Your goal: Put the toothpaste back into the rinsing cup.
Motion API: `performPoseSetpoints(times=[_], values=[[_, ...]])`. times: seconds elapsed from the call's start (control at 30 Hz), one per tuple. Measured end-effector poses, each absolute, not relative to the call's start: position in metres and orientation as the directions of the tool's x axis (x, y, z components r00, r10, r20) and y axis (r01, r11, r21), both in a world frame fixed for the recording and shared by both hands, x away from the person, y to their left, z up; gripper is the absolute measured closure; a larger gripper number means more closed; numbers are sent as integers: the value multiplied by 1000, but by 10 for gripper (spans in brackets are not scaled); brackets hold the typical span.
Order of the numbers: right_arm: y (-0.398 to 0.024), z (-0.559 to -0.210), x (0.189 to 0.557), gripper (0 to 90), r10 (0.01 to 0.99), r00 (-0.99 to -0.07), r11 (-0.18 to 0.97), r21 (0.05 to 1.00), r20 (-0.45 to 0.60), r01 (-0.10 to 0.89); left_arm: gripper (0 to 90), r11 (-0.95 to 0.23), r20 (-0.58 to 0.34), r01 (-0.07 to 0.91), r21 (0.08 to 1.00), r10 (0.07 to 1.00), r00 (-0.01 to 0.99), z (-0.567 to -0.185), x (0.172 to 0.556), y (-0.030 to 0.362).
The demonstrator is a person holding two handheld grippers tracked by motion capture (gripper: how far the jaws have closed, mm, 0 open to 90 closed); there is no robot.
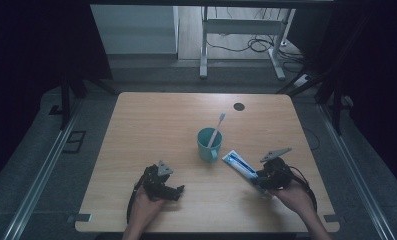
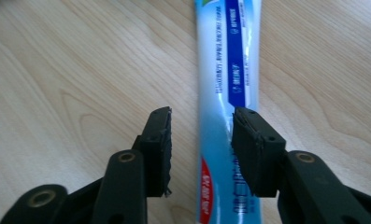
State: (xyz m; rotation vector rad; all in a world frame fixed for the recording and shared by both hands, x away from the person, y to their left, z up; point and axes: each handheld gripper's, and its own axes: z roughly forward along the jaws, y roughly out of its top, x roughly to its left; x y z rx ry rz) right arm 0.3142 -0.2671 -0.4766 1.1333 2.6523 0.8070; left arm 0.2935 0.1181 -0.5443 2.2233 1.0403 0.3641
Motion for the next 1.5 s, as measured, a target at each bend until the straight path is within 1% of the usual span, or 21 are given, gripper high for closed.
performPoseSetpoints(times=[0.07, 0.37, 0.63, 1.17, 1.4, 1.47, 1.5], values=[[-267, -477, 318, 539, 711, -700, 577, 511, 70, 637, 11, -476, -21, 582, 659, 762, 647, -544, 294, 118], [-265, -480, 331, 470, 715, -697, 613, 432, 52, 661, 10, -475, -22, 583, 659, 762, 647, -544, 294, 118], [-254, -486, 343, 440, 705, -708, 658, 338, 35, 673, 11, -475, -22, 583, 659, 762, 647, -544, 294, 118], [-230, -493, 370, 434, 687, -726, 718, 134, 15, 683, 10, -475, -23, 583, 659, 762, 647, -544, 294, 118], [-220, -500, 377, 433, 691, -723, 720, 81, 7, 689, 10, -475, -23, 583, 659, 763, 647, -544, 294, 118], [-217, -502, 378, 450, 695, -719, 718, 65, 6, 693, 11, -475, -23, 583, 659, 763, 647, -544, 294, 118], [-216, -501, 379, 481, 688, -726, 724, 61, 6, 687, 10, -475, -24, 583, 659, 762, 647, -544, 294, 118]])
